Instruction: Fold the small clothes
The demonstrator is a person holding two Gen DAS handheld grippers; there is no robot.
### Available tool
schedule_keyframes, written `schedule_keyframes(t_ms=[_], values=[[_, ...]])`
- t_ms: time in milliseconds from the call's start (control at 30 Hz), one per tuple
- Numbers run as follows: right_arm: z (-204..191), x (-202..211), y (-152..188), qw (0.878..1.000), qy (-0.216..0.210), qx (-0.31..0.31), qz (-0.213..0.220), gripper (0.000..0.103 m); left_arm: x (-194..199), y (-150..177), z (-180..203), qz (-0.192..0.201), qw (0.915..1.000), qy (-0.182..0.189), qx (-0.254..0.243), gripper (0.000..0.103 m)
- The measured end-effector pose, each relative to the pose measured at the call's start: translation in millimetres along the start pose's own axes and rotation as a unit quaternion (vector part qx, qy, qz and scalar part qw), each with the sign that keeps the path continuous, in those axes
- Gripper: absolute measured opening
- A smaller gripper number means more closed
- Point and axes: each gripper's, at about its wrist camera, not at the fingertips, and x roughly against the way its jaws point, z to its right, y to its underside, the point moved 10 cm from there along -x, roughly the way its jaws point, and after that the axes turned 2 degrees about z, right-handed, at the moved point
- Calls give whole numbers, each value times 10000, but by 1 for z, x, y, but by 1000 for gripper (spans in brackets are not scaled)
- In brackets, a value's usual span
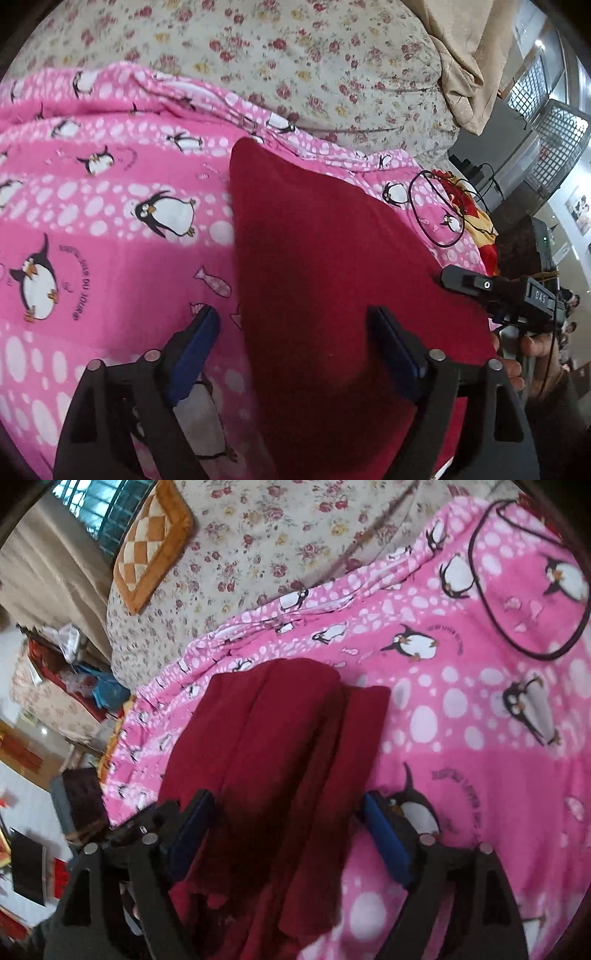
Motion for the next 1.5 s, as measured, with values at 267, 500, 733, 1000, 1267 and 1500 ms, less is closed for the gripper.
schedule_keyframes(t_ms=[267,500,733,1000,1267,1500], values=[[-1,-13,10,9953,392,749,-475,85,-1,-4,1,-116,9995,286,-92,60],[-18,-9,7,9901,425,1300,-316,53,8,-4,16,163,9978,252,-599,25],[-5,-14,7,9958,417,792,-175,63,3,-3,14,319,9972,115,-662,27],[-9,-20,8,9949,562,830,-75,72,-1,-2,7,287,9983,200,-470,43],[-11,-25,7,9943,574,892,-128,78,0,0,6,377,9980,96,-491,46],[-11,-26,7,9934,645,948,-79,79,0,0,6,419,9981,91,-444,47]])
